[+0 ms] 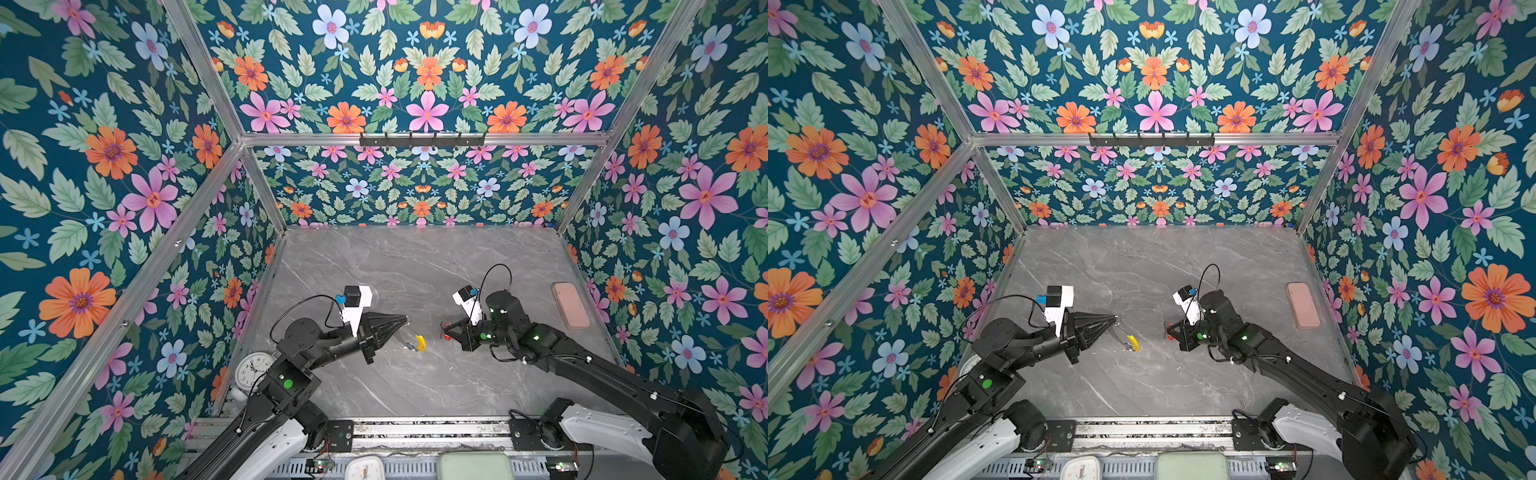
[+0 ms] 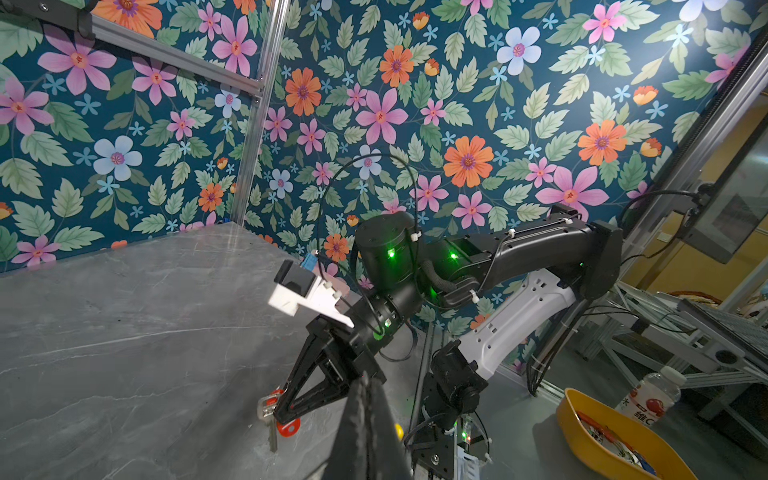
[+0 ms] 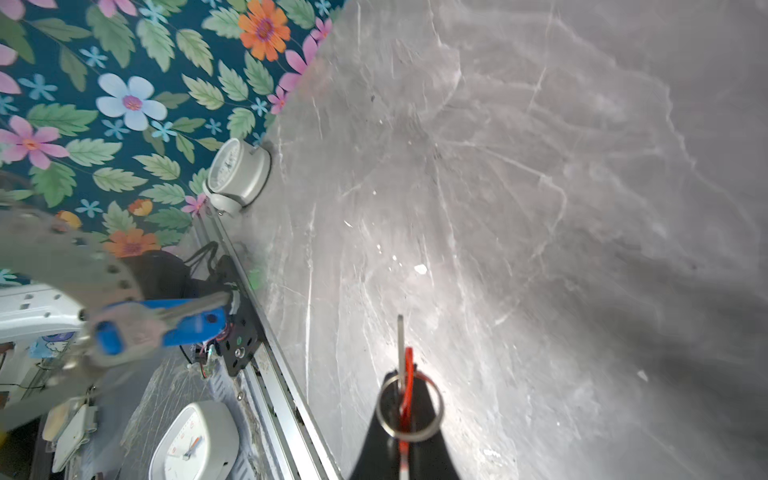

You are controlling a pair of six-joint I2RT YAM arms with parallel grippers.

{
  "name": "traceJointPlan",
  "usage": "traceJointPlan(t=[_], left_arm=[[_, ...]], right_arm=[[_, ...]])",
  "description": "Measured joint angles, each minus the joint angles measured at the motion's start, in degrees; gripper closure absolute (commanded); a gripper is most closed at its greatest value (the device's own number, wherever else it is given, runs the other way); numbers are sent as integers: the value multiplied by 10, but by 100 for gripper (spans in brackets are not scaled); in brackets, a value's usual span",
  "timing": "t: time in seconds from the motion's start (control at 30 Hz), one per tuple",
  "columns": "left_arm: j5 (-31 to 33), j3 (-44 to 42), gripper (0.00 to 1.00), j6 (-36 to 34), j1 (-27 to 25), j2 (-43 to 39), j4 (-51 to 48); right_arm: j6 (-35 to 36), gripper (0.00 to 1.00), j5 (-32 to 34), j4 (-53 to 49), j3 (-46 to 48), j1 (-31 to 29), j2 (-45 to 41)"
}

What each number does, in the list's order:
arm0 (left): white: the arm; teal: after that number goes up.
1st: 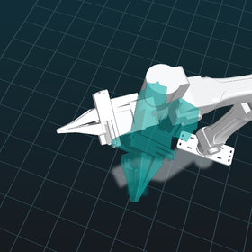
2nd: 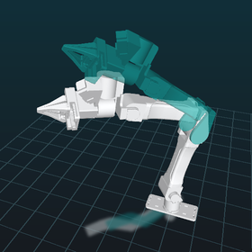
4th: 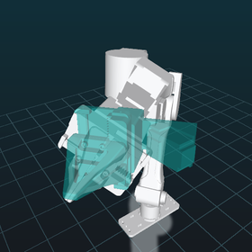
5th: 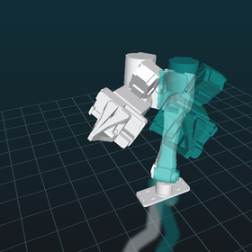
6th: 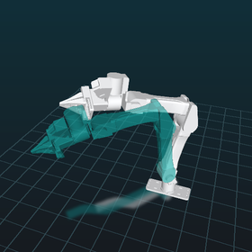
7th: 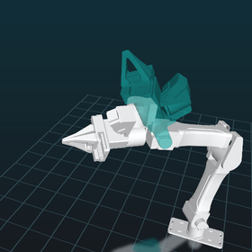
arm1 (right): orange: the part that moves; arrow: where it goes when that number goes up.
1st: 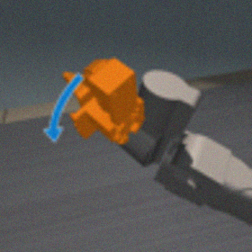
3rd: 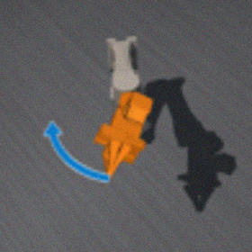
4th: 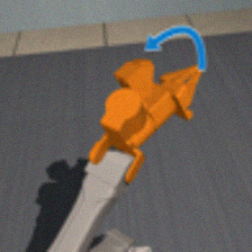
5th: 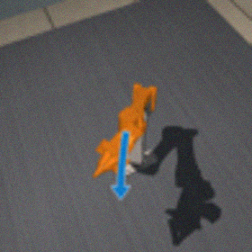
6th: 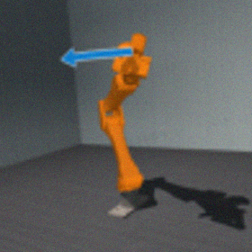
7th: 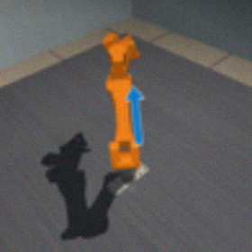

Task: Remove the keys from the keyring

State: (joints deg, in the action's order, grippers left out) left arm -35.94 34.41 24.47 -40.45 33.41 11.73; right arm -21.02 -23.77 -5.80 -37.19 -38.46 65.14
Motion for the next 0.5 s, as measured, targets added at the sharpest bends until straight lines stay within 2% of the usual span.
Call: traceJointPlan(t=[0.37, 0.5], left_arm=[[0, -10, 100, 0, 0, 1, 3], [0, -12, 100, 2, 0, 5, 4]], right_arm=[[-43, 98, -1, 63, 42, 0, 150], [-55, 92, 0, 85, 42, 0, 187]])
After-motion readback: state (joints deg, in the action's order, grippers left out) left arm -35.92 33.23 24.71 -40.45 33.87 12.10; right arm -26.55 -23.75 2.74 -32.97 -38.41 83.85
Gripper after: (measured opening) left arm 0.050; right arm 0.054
